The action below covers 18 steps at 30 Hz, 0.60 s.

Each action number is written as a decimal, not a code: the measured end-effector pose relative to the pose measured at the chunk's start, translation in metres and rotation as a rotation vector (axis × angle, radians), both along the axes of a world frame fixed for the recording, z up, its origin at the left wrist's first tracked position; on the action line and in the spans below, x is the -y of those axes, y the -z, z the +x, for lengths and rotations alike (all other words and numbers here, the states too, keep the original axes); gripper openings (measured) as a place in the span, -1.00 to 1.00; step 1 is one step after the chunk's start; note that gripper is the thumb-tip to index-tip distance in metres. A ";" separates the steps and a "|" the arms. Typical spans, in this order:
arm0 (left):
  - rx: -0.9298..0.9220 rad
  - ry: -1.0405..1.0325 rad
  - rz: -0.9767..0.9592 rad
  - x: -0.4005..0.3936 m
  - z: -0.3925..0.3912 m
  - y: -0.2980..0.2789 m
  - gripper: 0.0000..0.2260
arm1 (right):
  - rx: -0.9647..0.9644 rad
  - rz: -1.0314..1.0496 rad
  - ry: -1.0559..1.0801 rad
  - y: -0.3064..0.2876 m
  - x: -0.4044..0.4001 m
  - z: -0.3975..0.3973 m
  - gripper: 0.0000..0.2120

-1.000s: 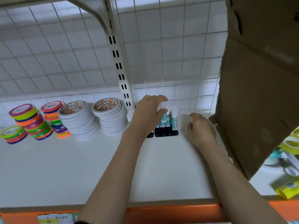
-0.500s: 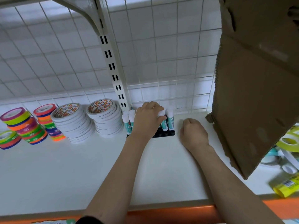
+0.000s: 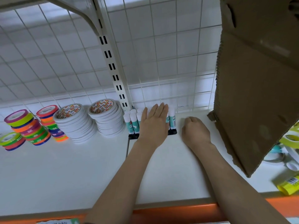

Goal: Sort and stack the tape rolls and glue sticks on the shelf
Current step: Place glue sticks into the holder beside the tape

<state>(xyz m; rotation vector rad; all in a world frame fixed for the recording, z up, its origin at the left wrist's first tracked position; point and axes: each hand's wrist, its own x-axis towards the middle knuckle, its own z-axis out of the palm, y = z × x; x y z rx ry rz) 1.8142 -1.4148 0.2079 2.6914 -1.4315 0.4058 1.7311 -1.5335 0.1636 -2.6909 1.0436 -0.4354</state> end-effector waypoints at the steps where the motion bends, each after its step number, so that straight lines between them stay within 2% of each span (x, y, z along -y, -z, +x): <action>1: 0.004 0.004 0.017 -0.001 0.000 -0.001 -0.46 | -0.005 0.008 -0.003 -0.001 0.000 0.000 -0.71; 5: -0.016 0.028 0.090 -0.004 0.001 -0.010 -0.38 | 0.000 0.076 -0.005 -0.006 -0.002 -0.002 -0.69; 9: -0.048 0.051 0.048 -0.012 0.005 -0.021 -0.35 | 0.013 0.134 -0.015 -0.016 -0.008 -0.005 -0.62; 13: -0.066 0.029 0.012 -0.038 0.009 -0.030 -0.39 | 0.079 0.144 0.017 -0.031 -0.021 -0.003 -0.72; 18: -0.153 0.061 -0.200 -0.101 0.006 -0.007 -0.51 | 0.215 0.143 0.021 -0.036 -0.069 -0.004 -0.74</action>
